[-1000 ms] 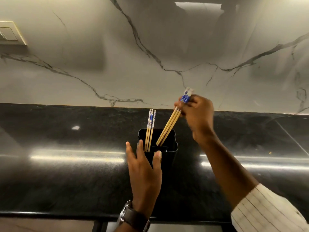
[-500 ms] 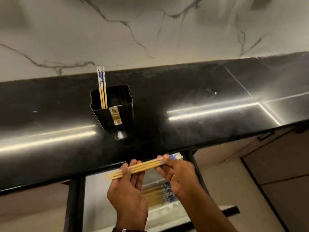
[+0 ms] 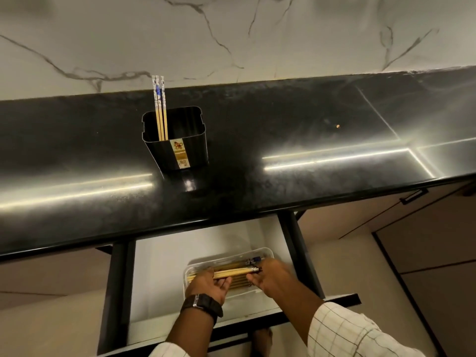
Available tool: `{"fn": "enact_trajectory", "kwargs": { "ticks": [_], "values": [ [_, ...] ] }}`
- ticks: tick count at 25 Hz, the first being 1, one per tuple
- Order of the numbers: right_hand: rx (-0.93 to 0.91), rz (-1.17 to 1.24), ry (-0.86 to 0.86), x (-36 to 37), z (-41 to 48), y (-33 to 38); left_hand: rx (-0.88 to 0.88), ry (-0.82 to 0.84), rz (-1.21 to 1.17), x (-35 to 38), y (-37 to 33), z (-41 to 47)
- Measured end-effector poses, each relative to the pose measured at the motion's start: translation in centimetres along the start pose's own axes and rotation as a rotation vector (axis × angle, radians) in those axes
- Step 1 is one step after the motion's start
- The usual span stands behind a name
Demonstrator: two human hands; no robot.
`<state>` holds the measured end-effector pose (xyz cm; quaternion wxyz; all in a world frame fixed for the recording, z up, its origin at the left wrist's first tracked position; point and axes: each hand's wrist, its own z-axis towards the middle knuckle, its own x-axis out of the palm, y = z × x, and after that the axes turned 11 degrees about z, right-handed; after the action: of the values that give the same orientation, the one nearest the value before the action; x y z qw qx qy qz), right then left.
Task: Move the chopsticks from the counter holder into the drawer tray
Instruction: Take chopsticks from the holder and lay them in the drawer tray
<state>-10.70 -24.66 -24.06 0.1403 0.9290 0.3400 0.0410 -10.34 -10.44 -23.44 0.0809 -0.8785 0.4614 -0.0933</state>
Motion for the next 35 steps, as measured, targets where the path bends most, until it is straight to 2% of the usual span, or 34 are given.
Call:
{"fn": "enact_trajectory", "kwargs": {
  "ticks": [4, 8, 12, 19, 21, 22, 24, 26, 28, 30, 32, 35],
  "values": [
    [-0.007, 0.018, -0.034, 0.7, 0.8, -0.4, -0.072, -0.006, 0.020, -0.6, -0.3, 1.6],
    [-0.090, 0.040, -0.052, 1.0, 1.5, -1.4, -0.071, -0.030, -0.006, -1.1, -0.2, 2.6],
    [-0.043, 0.106, -0.055, 0.9, 1.9, -1.5, -0.083, -0.067, 0.003, -1.3, -0.7, 1.9],
    [0.000, 0.102, 0.069, 1.1, -3.1, -0.9, 0.145, -0.134, -0.123, 0.1, -0.8, -4.4],
    [-0.181, 0.059, 0.106, 2.1, -6.2, -0.1, 0.292, -0.172, -0.144, 0.9, -2.6, -6.9],
    [-0.351, 0.035, 0.149, 3.1, -8.1, 0.8, 0.438, -0.209, -0.132, 1.4, -3.9, -8.2],
    [-0.758, 0.031, 0.340, 5.9, -12.4, 3.4, 0.857, -0.227, -0.063, 2.4, -6.8, -10.7],
    [-1.145, -0.024, 0.457, 10.0, -15.9, 6.8, 1.242, -0.207, 0.147, 3.5, -10.3, -12.3],
    [-1.432, -0.116, 0.403, 15.1, -17.8, 10.2, 1.458, -0.284, 0.438, 4.9, -14.0, -12.6],
    [-1.512, -0.250, 0.387, 20.8, -18.6, 13.5, 1.505, -0.357, 0.762, 6.4, -17.5, -12.2],
    [-1.372, -0.478, 0.446, 26.2, -18.3, 16.5, 1.485, -0.407, 1.022, 7.3, -19.6, -11.7],
    [-1.200, -0.781, 0.462, 32.1, -17.0, 18.8, 1.557, -0.416, 1.179, 7.2, -20.9, -10.0]
  ]
}}
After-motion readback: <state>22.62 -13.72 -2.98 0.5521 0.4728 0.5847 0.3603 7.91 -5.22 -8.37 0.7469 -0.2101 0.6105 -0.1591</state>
